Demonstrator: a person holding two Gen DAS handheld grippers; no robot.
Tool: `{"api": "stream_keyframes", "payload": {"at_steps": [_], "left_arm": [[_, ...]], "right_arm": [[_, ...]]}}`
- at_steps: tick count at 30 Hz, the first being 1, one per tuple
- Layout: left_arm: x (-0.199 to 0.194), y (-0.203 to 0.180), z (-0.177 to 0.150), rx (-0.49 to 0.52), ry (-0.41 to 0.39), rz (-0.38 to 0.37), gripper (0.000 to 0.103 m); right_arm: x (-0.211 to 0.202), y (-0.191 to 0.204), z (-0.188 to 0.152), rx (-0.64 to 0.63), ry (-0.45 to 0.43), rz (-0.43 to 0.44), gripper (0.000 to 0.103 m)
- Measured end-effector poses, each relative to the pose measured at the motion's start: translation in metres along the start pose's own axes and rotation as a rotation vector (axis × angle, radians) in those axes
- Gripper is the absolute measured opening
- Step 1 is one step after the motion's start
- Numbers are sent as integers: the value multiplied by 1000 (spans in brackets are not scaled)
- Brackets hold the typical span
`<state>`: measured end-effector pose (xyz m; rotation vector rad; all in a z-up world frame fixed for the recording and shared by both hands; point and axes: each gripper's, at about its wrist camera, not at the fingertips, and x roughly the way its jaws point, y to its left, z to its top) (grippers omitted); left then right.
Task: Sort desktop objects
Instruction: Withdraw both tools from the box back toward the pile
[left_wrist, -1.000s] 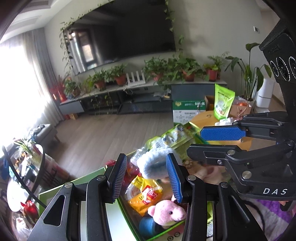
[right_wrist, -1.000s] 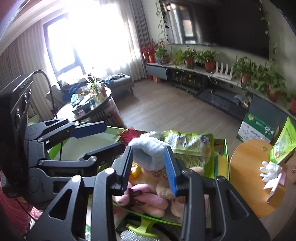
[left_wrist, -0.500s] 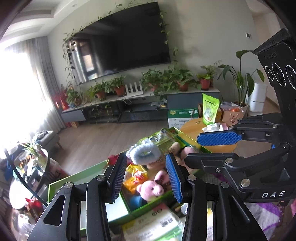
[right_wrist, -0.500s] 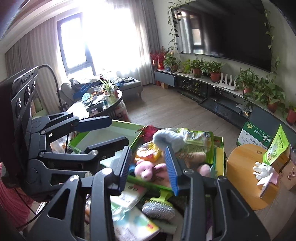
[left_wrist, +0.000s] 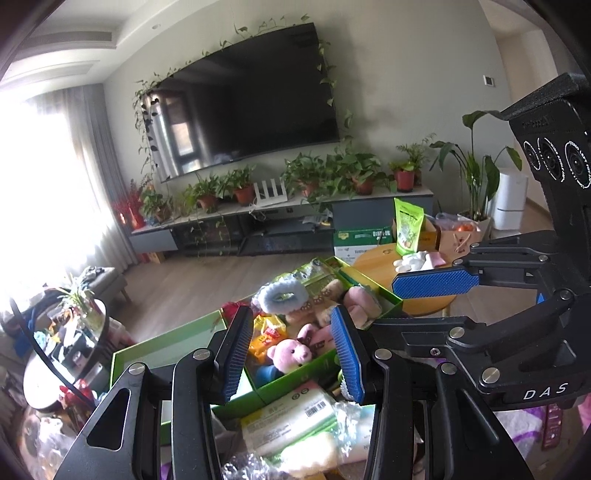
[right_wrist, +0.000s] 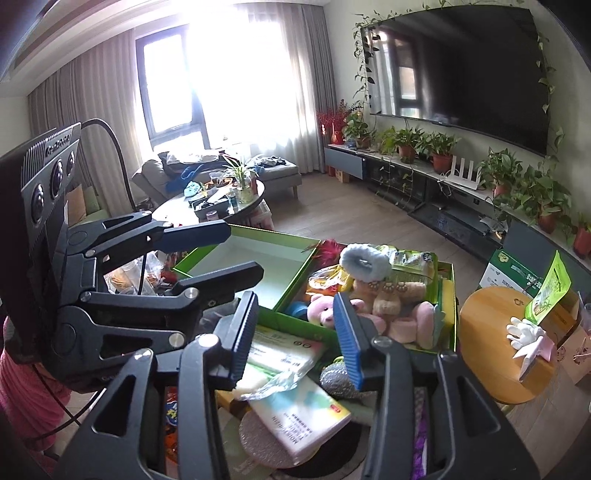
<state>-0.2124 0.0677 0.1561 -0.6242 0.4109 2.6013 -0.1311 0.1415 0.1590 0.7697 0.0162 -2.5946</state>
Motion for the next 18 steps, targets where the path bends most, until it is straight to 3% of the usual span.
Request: {"api": "stream_keyframes", "payload": {"at_steps": [11, 18], "left_arm": [[-31, -6, -16, -1, -11, 6, 45], [-41, -14, -46, -19, 13, 11, 45]], "right_arm": [[-18, 22, -12, -22, -4, 14, 43], [-18, 32, -41, -2, 18, 40, 49]]}}
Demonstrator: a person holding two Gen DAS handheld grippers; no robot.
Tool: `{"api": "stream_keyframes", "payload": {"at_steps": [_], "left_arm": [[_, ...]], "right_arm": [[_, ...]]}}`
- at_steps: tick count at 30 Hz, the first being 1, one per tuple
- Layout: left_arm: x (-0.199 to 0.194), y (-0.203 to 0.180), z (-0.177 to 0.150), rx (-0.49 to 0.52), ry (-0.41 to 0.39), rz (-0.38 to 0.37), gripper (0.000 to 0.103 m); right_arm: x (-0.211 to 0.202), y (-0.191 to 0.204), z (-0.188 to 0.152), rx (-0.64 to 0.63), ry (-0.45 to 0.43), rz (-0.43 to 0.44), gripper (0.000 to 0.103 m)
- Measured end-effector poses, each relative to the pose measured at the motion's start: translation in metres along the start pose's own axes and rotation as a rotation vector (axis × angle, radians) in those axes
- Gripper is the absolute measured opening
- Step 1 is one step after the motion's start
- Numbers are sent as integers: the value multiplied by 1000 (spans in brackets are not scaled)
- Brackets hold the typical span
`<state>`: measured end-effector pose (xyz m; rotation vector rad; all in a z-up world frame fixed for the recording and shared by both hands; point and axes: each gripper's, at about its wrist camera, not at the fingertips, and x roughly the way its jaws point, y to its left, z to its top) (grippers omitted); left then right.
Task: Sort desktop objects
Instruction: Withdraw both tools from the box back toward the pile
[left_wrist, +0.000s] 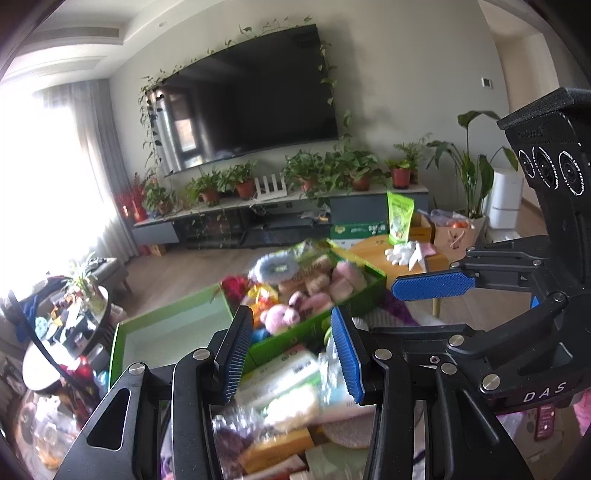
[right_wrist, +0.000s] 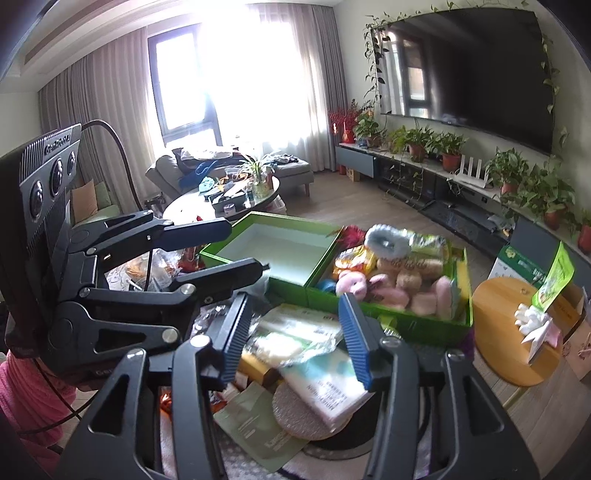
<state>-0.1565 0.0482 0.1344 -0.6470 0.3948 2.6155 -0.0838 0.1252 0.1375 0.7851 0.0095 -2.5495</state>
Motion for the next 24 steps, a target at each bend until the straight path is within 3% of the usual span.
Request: {"api": "stream_keyframes", "payload": {"at_steps": [4, 10, 24], "left_arm": [[4, -8, -25, -7, 28, 11, 45], [11, -14, -56, -92, 90, -69, 45], [20, -19, -111, -154, 209, -51, 45]], "right_arm": [[8, 9, -25, -16, 38, -12, 49], [19, 12, -62, 21, 106, 14, 50], [40, 10, -128, 141, 226, 14, 49]]}}
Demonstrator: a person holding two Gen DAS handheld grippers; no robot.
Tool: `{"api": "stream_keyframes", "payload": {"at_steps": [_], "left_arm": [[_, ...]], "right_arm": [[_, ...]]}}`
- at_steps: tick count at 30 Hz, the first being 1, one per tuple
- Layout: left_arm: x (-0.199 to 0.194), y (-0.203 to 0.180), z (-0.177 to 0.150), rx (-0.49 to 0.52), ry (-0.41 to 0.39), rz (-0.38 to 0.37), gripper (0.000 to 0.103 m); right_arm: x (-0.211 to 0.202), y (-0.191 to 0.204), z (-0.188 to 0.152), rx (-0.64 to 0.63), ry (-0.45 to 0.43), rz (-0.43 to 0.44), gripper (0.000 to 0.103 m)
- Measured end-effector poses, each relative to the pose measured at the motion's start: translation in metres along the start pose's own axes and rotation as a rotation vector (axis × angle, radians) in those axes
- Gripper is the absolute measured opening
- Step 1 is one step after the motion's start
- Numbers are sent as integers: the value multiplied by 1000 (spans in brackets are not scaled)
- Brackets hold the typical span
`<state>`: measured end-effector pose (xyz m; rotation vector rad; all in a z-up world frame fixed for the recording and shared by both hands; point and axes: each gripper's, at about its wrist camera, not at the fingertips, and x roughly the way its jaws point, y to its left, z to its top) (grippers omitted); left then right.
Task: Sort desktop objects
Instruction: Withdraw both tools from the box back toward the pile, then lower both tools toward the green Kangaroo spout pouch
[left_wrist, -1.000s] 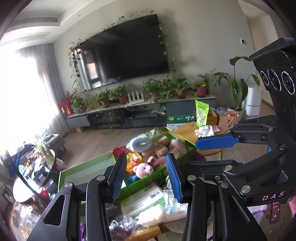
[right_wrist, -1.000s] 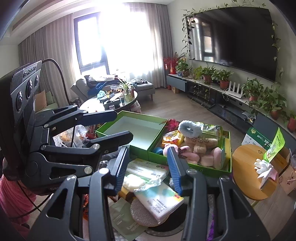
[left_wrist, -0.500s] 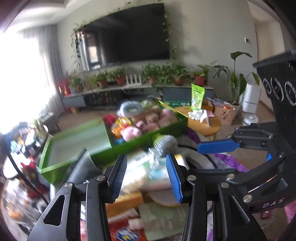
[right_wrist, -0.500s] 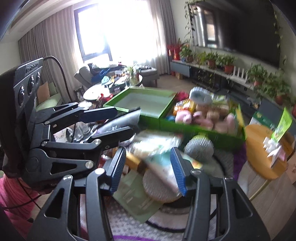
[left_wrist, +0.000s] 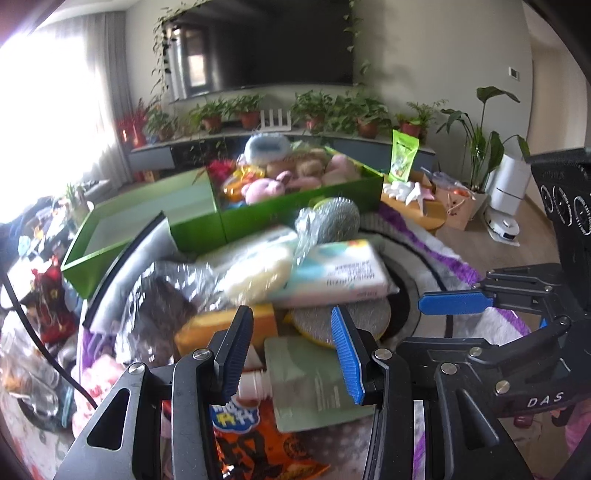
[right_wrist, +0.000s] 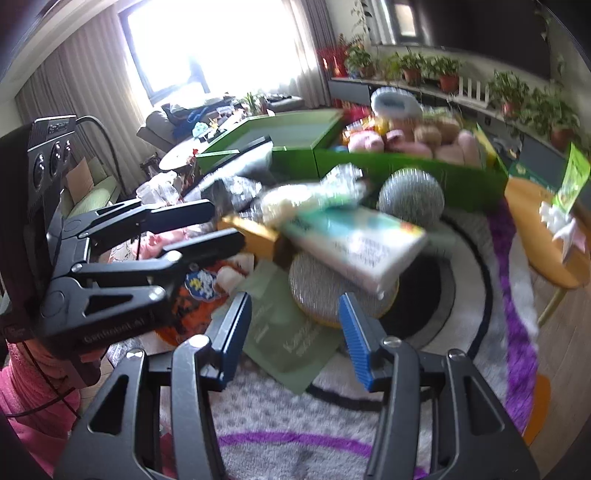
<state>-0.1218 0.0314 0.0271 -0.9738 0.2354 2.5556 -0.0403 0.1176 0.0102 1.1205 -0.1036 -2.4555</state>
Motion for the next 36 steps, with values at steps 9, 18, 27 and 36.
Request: {"api": "stream_keyframes", "payload": {"at_steps": [9, 18, 27, 36], "left_arm": [[16, 2, -25, 4, 79, 9, 45], [30, 10, -40, -9, 133, 27, 45], [34, 20, -45, -14, 137, 59, 45], [46, 17, -50, -3, 154, 52, 59]], "right_arm": [[23, -16, -26, 114, 72, 53, 49], [42, -25, -40, 192, 144, 96, 52], [51, -25, -42, 221, 163, 128, 56], [56, -26, -39, 218, 164, 147, 58]]}}
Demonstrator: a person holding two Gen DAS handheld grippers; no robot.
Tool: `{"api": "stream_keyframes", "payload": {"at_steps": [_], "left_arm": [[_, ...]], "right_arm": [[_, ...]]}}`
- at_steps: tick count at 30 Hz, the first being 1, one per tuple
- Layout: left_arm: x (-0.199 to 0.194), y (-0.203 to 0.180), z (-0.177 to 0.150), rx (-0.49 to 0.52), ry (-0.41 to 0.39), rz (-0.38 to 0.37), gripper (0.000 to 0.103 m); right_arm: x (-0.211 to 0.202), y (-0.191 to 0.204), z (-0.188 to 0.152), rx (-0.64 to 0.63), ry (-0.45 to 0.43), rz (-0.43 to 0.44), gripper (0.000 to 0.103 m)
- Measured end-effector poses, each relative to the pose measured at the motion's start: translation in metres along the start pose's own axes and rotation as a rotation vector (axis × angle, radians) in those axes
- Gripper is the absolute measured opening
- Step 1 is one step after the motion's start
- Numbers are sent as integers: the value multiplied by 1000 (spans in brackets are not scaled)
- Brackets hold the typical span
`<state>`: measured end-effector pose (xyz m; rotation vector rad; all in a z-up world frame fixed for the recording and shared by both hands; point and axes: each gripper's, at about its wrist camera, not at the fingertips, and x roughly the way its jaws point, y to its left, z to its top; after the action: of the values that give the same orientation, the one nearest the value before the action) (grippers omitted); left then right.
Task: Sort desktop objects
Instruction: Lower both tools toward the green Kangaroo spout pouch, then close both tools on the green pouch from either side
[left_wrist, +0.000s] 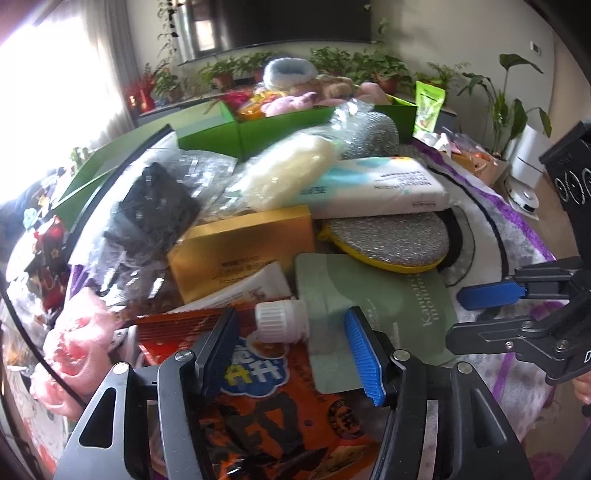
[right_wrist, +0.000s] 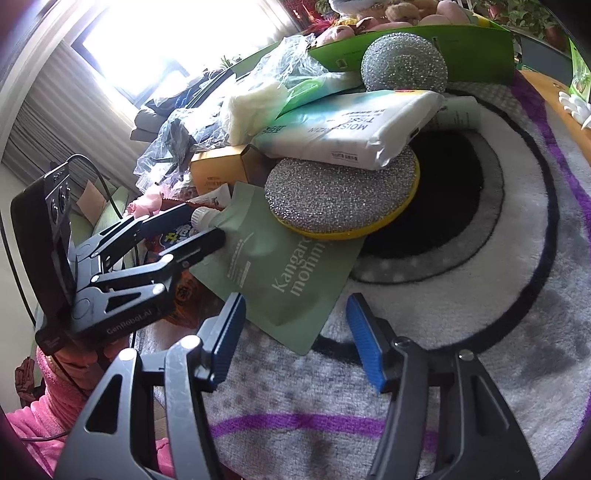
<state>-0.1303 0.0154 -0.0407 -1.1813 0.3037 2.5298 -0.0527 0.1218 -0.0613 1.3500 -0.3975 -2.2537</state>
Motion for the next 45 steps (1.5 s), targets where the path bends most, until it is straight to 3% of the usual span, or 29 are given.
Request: {"api": "stream_keyframes", "payload": {"at_steps": [11, 18, 23, 29, 33, 36, 39, 43, 45], "left_arm": [[3, -2, -2, -2, -15, -37, 59], [4, -2, -2, 7, -19, -31, 59], [4, -1, -2, 7, -13, -40, 59], [5, -1, -3, 8, -20, -47, 59], [6, -2, -2, 20, -24, -34, 59], [7, -1, -1, 23, -25, -32, 59], [7, -2, 0, 26, -14, -40, 59], [8, -2, 0, 24, -8, -52, 59], [9, -3, 0, 26, -9, -56, 59]], "right_arm": [[1, 0, -1, 15, -39, 50, 67], [-4, -7, -5, 20, -59, 13, 39], [-5, -25, 4, 67, 5, 1, 17], [-2, -50, 10, 228, 144, 117, 14], [3, -80, 11, 372, 187, 264, 15], [8, -99, 5, 455, 174, 376, 15], [5, -98, 2, 430, 164, 363, 12], [1, -82, 9, 370, 226, 265, 13], [-2, -79, 11, 359, 216, 223, 13]]}}
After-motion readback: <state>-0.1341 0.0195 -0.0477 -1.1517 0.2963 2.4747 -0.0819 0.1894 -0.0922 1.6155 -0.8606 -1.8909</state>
